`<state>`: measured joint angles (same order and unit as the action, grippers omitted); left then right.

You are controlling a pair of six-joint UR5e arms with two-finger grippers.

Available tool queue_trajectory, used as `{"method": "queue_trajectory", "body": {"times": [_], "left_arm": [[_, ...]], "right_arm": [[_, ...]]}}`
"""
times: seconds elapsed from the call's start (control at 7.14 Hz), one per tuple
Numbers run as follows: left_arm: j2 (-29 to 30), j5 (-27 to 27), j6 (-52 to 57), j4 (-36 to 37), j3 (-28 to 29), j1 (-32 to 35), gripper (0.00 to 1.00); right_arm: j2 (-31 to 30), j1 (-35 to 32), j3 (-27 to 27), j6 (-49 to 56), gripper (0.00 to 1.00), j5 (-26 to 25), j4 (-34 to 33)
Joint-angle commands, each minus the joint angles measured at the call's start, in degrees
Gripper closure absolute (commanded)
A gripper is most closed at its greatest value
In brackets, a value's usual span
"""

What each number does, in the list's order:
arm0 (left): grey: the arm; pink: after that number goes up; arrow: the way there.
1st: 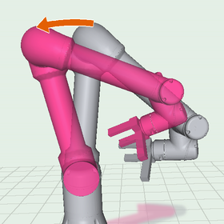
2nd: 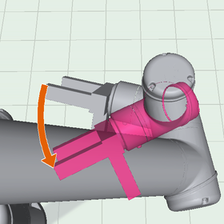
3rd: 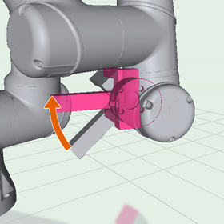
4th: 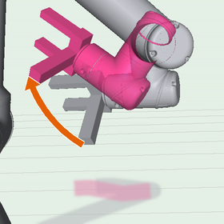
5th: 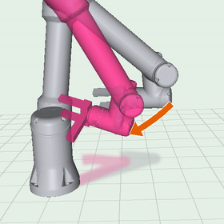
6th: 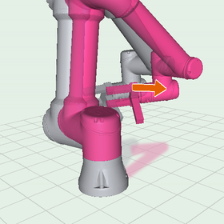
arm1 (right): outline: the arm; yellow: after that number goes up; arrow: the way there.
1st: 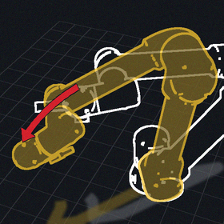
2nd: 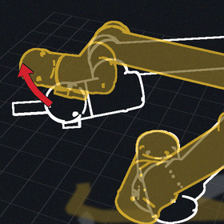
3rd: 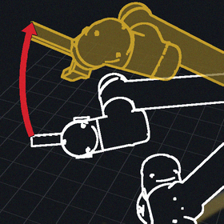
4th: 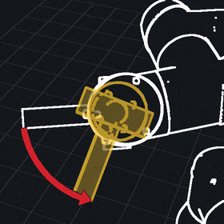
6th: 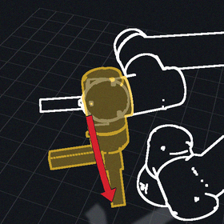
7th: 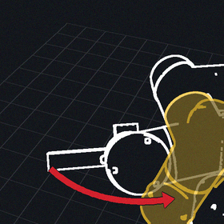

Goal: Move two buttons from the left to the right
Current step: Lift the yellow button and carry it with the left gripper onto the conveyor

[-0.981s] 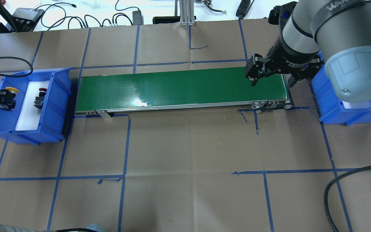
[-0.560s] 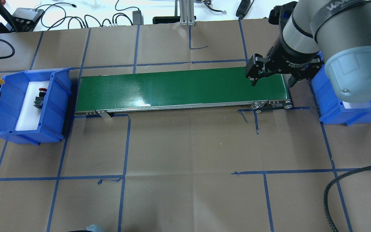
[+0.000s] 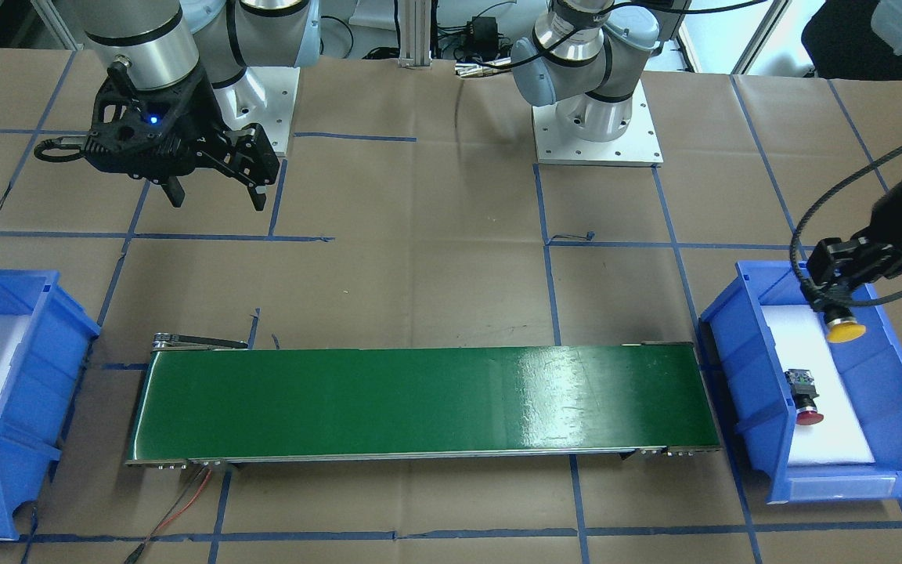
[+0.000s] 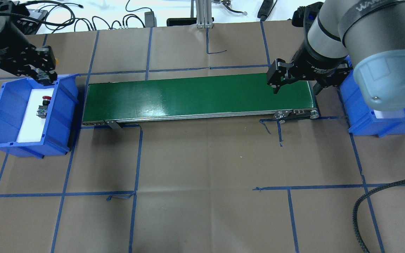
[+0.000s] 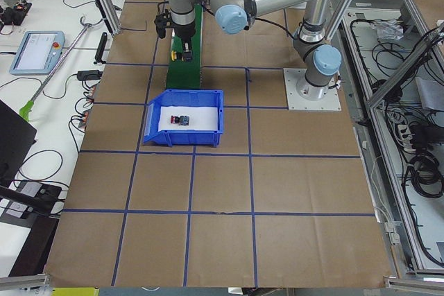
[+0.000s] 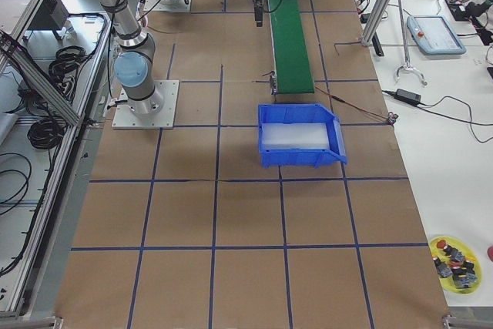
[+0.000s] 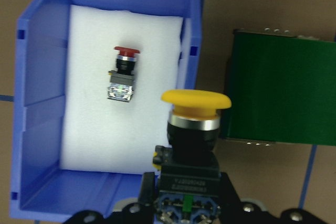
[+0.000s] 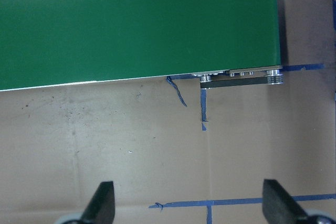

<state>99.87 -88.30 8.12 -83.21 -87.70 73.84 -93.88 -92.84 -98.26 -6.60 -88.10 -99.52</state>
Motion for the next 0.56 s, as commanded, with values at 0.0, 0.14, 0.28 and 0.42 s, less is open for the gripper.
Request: {"method": "queue_trajectory", "body": {"times": [0.0, 0.14, 0.28, 0.42], "left_arm": [[3.91, 0.14, -7.12, 1.37, -2.12, 7.17, 0.99], [6.37, -0.03, -6.80, 3.38, -2.65, 8.67, 0.99], [7.70, -0.12, -6.19, 6.19, -3.87, 8.77, 0.99], [8.49, -0.21, -4.10, 11.70, -6.84, 8.69, 0.99]], "right_arm": [[0.01, -0.06, -0.08, 0.01, 0.00, -0.23, 0.03], [0.01, -0.06, -0.08, -0.08, 0.00, -0.31, 0.03], [0.10, -0.06, -0.08, -0.08, 0.00, -0.23, 0.03], [0.10, -0.06, -0.08, -0.08, 0.00, -0.31, 0.03]]}}
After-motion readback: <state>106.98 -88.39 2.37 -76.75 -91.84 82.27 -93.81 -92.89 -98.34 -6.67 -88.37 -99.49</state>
